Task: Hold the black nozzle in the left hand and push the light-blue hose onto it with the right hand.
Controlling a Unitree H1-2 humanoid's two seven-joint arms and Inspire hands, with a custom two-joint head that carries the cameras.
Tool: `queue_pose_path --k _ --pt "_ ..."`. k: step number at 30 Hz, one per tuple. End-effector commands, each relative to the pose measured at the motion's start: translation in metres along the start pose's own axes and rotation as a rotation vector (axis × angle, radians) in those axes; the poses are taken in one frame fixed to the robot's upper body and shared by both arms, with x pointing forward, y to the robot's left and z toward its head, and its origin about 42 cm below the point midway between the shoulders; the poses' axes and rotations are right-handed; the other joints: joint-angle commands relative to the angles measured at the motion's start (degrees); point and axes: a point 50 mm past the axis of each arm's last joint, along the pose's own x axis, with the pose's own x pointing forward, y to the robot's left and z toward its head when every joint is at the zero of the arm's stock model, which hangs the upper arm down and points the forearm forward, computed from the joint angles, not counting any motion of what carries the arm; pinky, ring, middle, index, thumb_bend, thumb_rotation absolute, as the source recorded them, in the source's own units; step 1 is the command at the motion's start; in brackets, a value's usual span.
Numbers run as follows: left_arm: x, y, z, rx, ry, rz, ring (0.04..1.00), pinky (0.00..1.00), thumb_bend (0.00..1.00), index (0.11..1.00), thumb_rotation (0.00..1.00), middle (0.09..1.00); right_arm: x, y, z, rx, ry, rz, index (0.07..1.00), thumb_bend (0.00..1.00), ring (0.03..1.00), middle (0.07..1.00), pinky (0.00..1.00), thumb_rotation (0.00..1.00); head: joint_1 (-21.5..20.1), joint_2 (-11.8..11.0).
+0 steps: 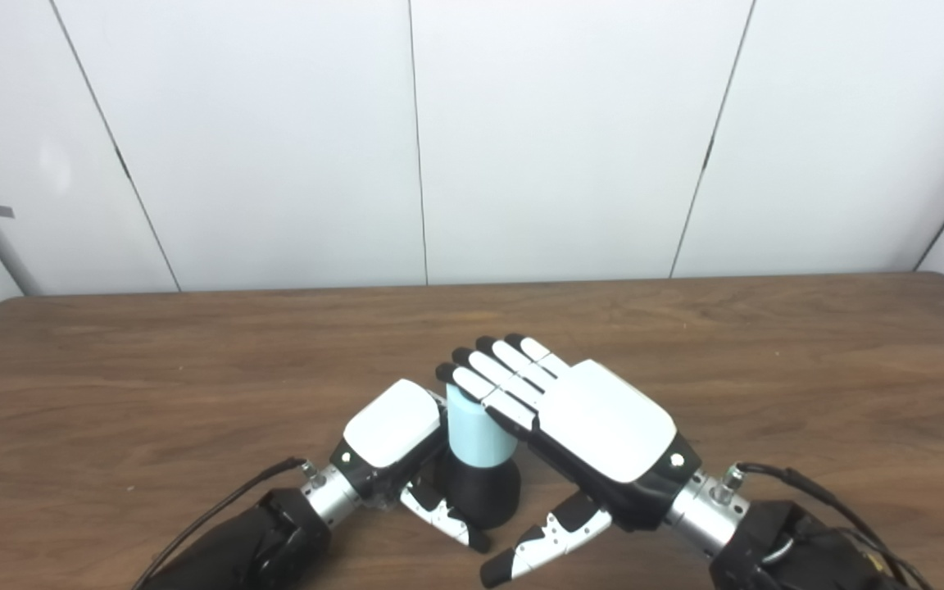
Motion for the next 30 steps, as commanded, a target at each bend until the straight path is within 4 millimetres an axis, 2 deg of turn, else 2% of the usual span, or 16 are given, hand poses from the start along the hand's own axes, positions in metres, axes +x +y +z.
queue_pose_path --k 1,5,13,22,24,26,30 --pt "-0.06 -0.128 0.076 -0.289 0.08 -0.202 0.253 0.19 0.52 0.498 0.0 0.452 0.005 -0.011 0.003 -0.056 -0.036 -0.106 0.998 0.93 1.0 1.0 1.0 0.91 -0.1 0.1" --pt "-0.06 -0.129 0.076 -0.287 0.079 -0.188 0.206 0.15 0.52 0.485 0.0 0.47 0.007 -0.007 0.001 -0.066 -0.024 -0.091 1.0 0.92 1.0 1.0 1.0 0.92 -0.1 0.0" --pt "-0.06 -0.129 0.077 -0.285 0.076 -0.184 0.22 0.16 0.52 0.484 0.0 0.472 0.01 0.0 -0.003 -0.044 -0.016 -0.064 0.97 0.91 1.0 1.0 1.0 0.87 -0.1 0.0" --pt "-0.06 -0.129 0.077 -0.295 0.077 -0.189 0.231 0.17 0.52 0.484 0.0 0.472 0.009 0.003 -0.003 -0.051 -0.024 -0.027 0.96 0.91 1.0 0.999 1.0 0.88 -0.2 0.1" --pt "-0.06 -0.128 0.077 -0.29 0.074 -0.194 0.267 0.2 0.51 0.514 0.0 0.415 0.008 0.006 -0.002 -0.051 -0.026 -0.019 0.955 0.91 1.0 0.99 1.0 0.88 -0.2 0.1" --pt "-0.06 -0.127 0.077 -0.291 0.073 -0.197 0.258 0.2 0.52 0.492 0.0 0.458 0.007 0.008 -0.002 -0.051 -0.029 -0.014 0.946 0.91 0.994 0.981 1.0 0.87 -0.1 0.3" --pt "-0.06 -0.126 0.077 -0.294 0.072 -0.205 0.261 0.2 0.52 0.485 0.0 0.473 0.006 0.009 -0.002 -0.049 -0.031 -0.005 0.924 0.91 0.975 0.961 1.0 0.87 -0.2 0.3"
